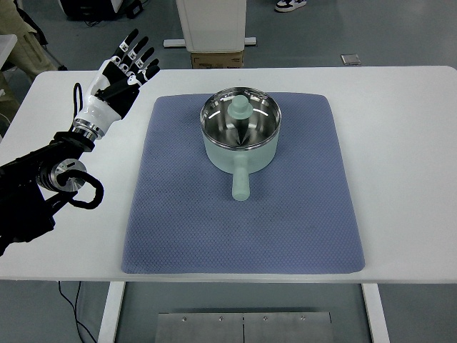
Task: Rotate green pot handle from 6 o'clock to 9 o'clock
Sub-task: 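Raise the left hand and reach it over the green saucepan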
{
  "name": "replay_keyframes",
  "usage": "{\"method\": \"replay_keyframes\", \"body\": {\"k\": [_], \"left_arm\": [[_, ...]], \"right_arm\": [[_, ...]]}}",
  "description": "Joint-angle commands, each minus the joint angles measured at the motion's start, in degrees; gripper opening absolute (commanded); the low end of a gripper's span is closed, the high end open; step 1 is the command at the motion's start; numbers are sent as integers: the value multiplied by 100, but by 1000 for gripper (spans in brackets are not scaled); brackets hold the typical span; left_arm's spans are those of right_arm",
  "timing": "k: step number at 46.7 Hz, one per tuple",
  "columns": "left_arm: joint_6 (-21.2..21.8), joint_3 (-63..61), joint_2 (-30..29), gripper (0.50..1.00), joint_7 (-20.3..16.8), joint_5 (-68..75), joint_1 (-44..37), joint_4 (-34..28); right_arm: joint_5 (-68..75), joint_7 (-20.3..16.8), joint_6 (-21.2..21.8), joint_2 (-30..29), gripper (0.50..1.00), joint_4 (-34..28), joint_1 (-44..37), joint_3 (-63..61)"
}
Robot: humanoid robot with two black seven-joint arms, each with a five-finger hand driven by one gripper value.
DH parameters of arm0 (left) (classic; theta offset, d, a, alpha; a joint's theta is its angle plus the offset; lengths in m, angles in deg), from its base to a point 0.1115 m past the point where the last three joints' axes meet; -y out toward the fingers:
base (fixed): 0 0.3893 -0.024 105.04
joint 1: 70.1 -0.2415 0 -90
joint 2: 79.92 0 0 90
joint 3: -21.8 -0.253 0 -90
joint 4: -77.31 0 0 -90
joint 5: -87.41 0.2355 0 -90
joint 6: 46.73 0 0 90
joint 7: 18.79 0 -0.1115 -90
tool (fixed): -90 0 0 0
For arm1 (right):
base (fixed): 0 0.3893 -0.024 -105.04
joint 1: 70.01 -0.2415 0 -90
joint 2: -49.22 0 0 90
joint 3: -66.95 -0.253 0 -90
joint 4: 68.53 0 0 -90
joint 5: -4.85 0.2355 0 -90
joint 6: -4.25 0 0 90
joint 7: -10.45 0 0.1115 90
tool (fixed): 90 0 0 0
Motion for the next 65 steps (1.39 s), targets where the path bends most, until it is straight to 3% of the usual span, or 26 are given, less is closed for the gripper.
{"method": "replay_keyframes", "body": {"k": [1, 11, 50, 65], "left_arm": [[-8, 8, -59, 1000, 0, 105, 16, 102], [-297, 104, -288, 1000, 0, 272, 51, 612], [-280, 544, -648, 1000, 0, 1959, 131, 1860], [-262, 588, -648, 1000, 0, 2504, 280, 2045]], "right_arm": [[0, 1, 0, 0, 1000, 0, 0, 0], [0, 1, 0, 0, 1000, 0, 0, 0], [0, 1, 0, 0, 1000, 0, 0, 0], [0, 1, 0, 0, 1000, 0, 0, 0]]}}
